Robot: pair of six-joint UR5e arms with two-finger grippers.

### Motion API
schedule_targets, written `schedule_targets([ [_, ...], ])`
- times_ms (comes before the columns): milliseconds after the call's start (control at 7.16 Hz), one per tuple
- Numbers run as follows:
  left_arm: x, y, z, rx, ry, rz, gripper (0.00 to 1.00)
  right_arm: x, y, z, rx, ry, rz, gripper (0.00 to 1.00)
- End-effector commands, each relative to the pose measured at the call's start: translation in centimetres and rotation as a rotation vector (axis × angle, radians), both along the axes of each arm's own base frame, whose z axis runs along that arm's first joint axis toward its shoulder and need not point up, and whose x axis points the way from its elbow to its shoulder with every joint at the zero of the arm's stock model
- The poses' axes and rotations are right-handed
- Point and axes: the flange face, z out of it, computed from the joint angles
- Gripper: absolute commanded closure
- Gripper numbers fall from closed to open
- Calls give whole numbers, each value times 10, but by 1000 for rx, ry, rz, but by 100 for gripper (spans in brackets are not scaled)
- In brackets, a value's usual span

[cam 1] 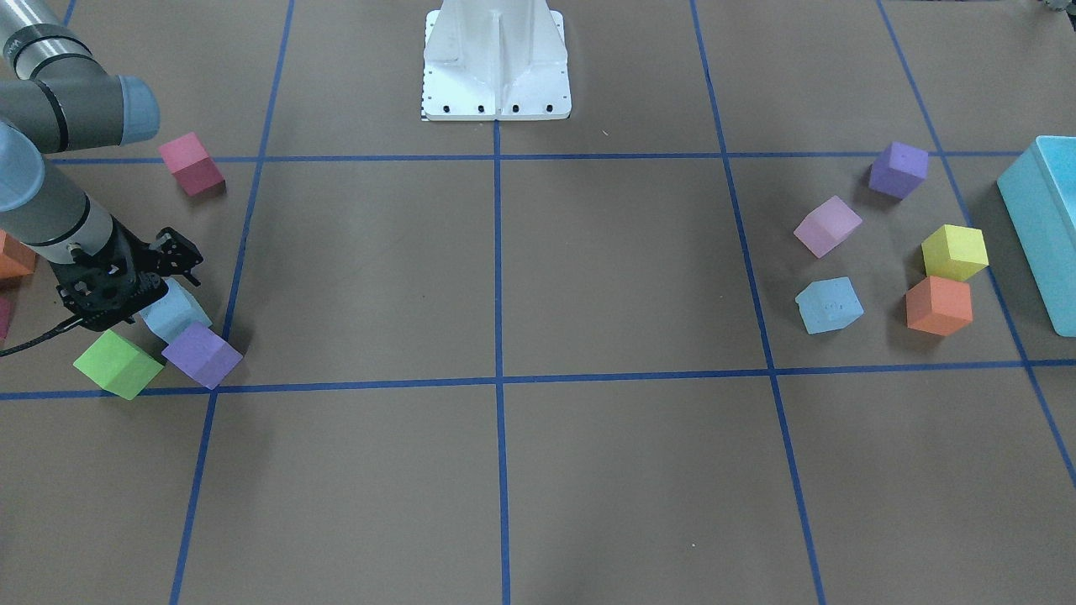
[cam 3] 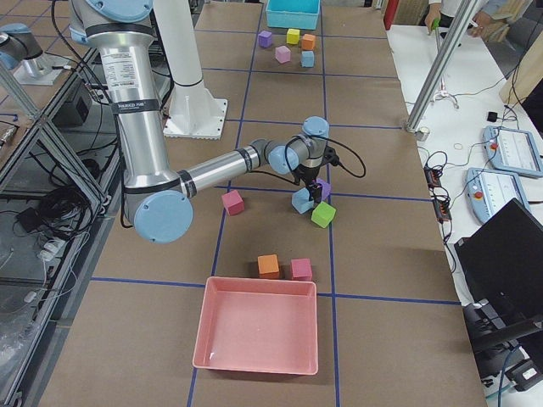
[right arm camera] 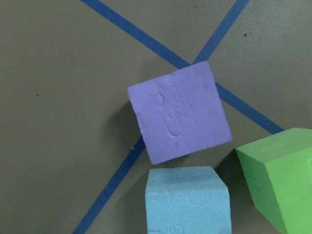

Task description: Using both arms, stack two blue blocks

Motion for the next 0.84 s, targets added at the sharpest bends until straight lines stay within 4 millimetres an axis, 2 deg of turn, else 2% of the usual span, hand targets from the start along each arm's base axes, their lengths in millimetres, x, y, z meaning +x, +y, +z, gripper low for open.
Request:
schedule_targets([
  [0, 0, 0, 2, -4, 0, 0, 0, -2, -3, 2, -3, 4, 0, 1],
  [698, 3, -1, 2, -5, 0, 6, 0, -3, -4, 12, 0, 13, -25, 1],
])
